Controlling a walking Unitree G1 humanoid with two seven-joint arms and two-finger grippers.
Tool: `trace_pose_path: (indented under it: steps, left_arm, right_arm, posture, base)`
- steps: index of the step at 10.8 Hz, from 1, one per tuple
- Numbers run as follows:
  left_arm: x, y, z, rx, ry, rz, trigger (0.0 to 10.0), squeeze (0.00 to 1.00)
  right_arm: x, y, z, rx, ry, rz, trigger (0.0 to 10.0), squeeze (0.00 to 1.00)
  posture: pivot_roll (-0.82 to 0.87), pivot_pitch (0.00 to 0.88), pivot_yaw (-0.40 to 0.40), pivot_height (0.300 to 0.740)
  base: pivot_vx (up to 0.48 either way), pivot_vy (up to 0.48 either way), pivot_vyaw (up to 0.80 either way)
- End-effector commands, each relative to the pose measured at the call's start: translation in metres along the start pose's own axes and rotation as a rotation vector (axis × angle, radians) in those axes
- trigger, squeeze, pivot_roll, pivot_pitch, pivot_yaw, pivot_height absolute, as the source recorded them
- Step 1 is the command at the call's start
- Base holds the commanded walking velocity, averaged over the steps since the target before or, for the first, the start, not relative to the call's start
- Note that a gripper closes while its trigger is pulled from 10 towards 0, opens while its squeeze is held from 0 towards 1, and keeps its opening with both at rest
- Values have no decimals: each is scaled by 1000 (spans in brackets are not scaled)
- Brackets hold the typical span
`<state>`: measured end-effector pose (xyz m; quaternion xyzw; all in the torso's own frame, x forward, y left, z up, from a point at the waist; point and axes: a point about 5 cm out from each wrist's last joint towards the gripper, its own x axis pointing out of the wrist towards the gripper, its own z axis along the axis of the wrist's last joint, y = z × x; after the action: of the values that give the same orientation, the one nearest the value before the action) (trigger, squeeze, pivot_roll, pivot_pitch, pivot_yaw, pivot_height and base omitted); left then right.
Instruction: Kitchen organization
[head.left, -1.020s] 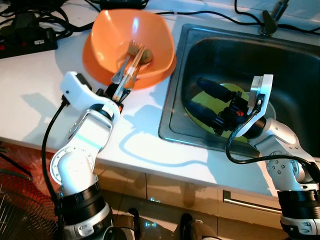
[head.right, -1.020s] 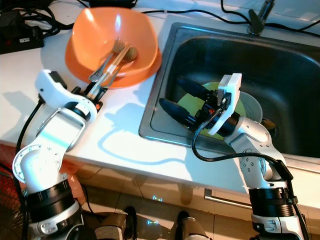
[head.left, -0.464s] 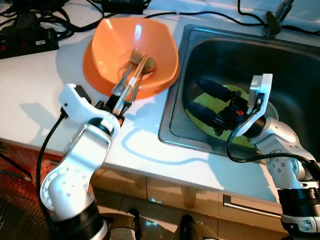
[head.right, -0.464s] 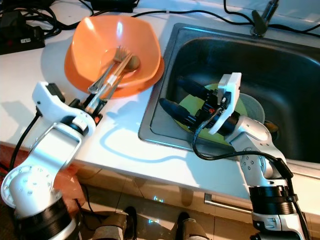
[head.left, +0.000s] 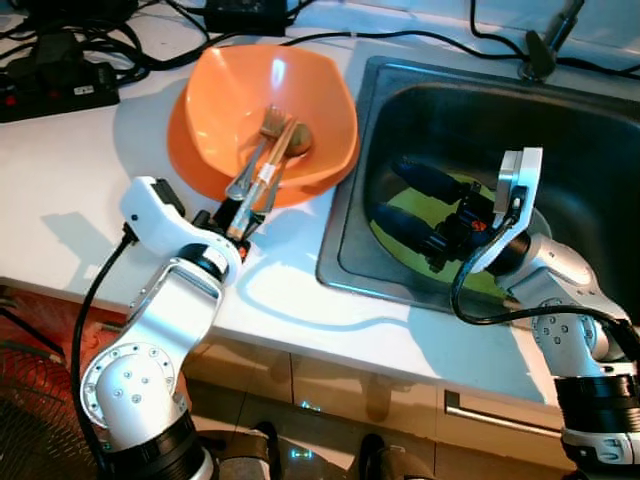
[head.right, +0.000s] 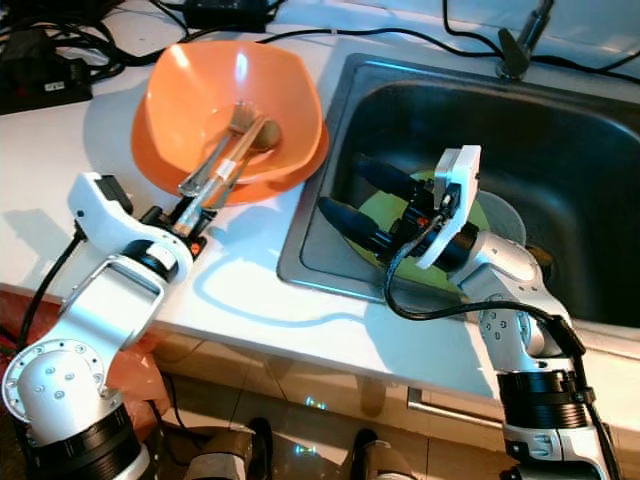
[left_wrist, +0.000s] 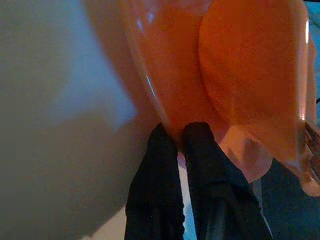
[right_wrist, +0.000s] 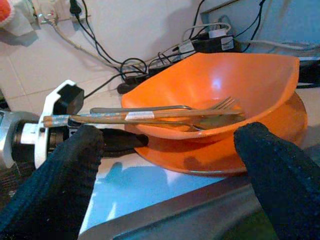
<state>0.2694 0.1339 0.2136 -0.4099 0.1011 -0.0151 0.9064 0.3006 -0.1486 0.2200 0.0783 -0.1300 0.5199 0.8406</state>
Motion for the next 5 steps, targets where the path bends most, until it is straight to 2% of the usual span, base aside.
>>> trace_pose_path:
  steps: [1,5]
  left_arm:
    - [3,53,-41,2,220,293,10000,0]
    - [5,49,-41,-6,214,280,10000,0]
  right_arm:
    - [0,-1,1,-9,7,11,10000,0]
    - [-1,-2,1,-11,5,-9,10000,0]
  posture:
    - [159,267,-49,740]
    - [155,265,-48,740]
  base:
    - [0,0,0]
    - [0,0,0]
